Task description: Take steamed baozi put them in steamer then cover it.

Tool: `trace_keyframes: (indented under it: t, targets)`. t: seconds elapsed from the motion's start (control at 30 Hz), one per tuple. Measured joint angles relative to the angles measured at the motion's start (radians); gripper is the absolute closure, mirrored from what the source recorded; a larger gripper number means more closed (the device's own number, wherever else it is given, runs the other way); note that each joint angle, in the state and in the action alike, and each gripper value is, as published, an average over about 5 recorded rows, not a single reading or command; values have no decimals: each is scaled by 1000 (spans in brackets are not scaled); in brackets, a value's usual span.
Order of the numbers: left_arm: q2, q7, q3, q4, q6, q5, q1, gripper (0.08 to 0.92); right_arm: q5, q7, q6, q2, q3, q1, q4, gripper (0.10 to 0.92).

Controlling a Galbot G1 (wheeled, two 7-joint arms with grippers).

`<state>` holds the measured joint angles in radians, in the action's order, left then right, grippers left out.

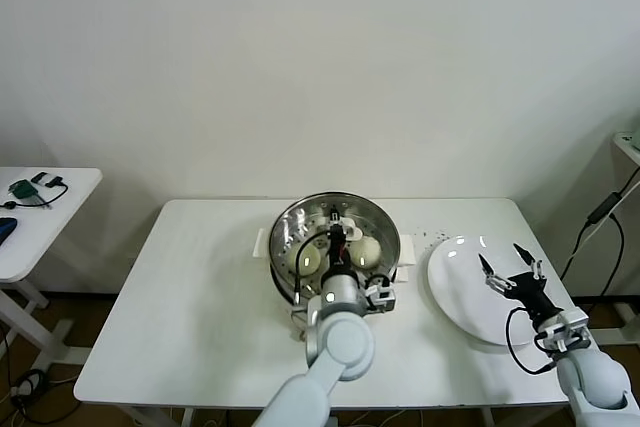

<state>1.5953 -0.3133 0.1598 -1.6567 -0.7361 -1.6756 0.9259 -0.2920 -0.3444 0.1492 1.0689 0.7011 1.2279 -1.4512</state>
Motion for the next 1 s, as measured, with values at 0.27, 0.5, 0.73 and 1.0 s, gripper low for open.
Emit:
trace_keyframes:
  t: [0.27,0.5,0.73,1.0]
  targets:
    - [-16,-16,2,-28,0,-1,2,651,5,-1,-9,-2,3,1,0,203]
    - [-58,-21,21,-94,0,34,17,451,19,8,-36,-3,4,1,-10,203]
    - [-129,-7,31,-195,-1,106,49,254,45,19,-80,-2,0,-2,-20,203]
    - [-224,49,21,-325,-1,240,104,178,56,35,-123,0,-2,-6,-38,203]
